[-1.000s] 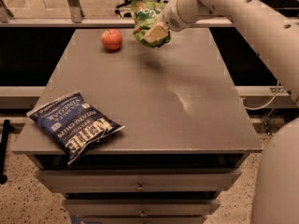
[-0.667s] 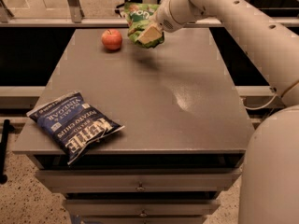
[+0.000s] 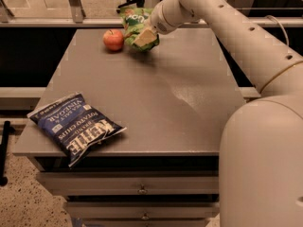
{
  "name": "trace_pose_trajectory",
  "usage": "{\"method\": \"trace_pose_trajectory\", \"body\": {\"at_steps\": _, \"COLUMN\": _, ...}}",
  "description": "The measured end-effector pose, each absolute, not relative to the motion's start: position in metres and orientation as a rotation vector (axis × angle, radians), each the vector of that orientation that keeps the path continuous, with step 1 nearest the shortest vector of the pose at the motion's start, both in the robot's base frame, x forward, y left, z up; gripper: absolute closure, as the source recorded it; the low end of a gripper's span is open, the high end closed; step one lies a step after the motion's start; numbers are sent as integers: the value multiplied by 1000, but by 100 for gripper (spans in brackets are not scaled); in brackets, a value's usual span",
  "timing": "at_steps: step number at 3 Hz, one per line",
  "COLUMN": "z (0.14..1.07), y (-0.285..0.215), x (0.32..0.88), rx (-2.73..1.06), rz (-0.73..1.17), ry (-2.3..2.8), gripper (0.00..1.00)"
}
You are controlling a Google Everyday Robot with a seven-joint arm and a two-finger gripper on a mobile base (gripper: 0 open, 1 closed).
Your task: Move green rice chip bag near apple
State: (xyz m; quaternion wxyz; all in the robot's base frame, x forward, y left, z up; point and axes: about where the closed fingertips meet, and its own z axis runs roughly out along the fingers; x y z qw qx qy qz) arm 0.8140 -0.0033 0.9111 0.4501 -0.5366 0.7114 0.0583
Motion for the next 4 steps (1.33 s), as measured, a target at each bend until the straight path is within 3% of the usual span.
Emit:
{"method": "trace_pose_trajectory", "body": {"at_steps": 3, "z": 898, "y": 8, "x": 816, "rx": -1357, "rz": 182, "ry": 1752, "gripper": 7}}
{"method": "trace_pose_trajectory", "body": {"at_steps": 4, "z": 904, "y": 5, "x": 810, "rx": -1363, "rz": 192, "ry": 1739, "gripper": 0}}
